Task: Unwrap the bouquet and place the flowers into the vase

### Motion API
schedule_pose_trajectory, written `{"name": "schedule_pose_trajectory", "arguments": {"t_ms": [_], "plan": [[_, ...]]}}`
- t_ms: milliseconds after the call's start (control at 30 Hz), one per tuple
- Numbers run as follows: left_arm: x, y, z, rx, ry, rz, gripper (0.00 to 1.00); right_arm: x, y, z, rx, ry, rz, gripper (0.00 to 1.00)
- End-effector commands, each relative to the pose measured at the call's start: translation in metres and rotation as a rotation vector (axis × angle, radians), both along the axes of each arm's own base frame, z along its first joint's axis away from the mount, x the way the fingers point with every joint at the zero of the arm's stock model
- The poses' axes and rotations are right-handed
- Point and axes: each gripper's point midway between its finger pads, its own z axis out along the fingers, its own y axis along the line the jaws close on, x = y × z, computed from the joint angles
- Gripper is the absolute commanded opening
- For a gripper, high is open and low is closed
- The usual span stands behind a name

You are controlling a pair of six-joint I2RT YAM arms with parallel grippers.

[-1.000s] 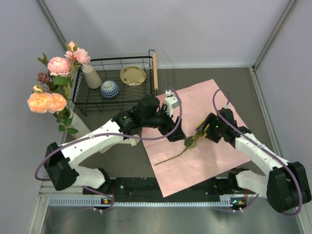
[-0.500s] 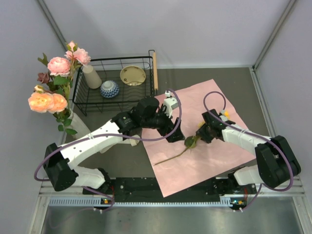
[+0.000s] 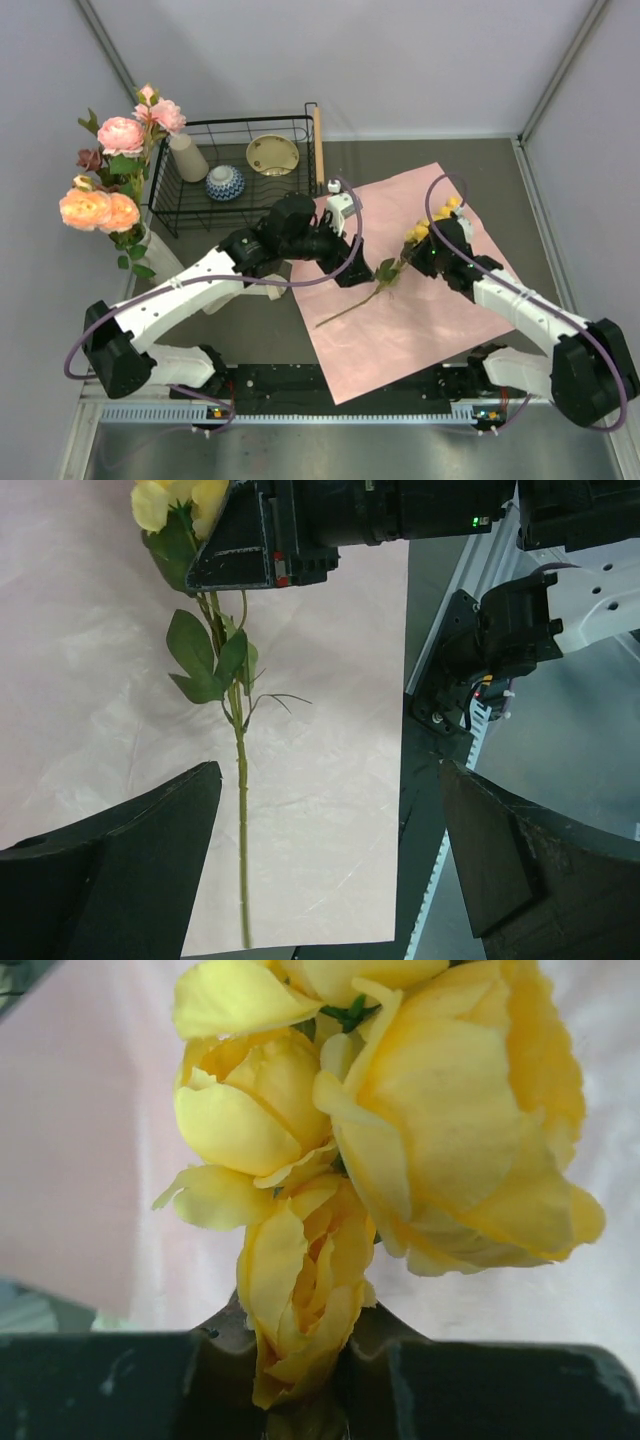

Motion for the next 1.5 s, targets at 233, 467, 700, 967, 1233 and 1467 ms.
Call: {"name": "schedule_pose_trajectory", "arguments": {"t_ms": [233, 467, 700, 967, 1233, 1467], "plan": [[0.001, 0.045, 0.086, -0.361, -0.012, -0.057, 0.93, -0.053, 0.104, 0.186, 0.262, -0.892, 0.938, 0.0], [-0.027, 0.053, 0.098, -0.474, -0.012, -0.2, 0.83, -0.095, 0.114, 0.248, 0.375, -1.06, 1.164, 0.0], [-0.045, 0.049, 0.104, -0.556, 0.013, -0.279, 0.72, -0.112, 0.113, 0.288, 0.442, -1.168, 1.199, 0.0], [-0.045, 0.033, 0.109, -0.632, 0.052, -0.291, 0.59, -0.12, 0.116, 0.3, 0.529, -1.174, 1.234, 0.0], [-0.035, 0.02, 0.103, -0.614, 0.086, -0.283, 0.52, -0.124, 0.115, 0.3, 0.542, -1.166, 1.246, 0.0], [-0.031, 0.013, 0.104, -0.609, 0.099, -0.292, 0.45, -0.124, 0.115, 0.301, 0.547, -1.171, 1.243, 0.0]]}}
